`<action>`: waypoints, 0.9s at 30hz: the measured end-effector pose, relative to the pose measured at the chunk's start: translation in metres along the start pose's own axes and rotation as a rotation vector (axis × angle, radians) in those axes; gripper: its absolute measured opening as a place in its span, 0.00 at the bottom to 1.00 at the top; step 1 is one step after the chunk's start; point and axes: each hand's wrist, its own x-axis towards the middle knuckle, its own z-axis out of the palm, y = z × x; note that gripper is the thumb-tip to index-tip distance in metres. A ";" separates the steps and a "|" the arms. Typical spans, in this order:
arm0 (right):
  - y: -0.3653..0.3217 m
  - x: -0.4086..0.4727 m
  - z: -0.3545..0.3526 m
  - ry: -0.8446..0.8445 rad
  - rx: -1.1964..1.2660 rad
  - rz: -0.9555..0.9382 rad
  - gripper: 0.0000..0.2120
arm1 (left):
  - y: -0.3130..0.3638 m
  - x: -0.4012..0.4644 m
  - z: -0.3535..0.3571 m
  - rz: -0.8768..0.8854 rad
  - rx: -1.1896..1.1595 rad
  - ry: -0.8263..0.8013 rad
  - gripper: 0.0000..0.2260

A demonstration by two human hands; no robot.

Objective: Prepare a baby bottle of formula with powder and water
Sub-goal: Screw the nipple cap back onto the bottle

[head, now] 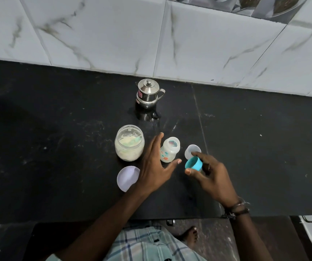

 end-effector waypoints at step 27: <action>-0.097 0.079 0.012 -0.293 -0.770 -0.279 0.20 | -0.005 0.022 0.007 -0.144 -0.053 -0.054 0.25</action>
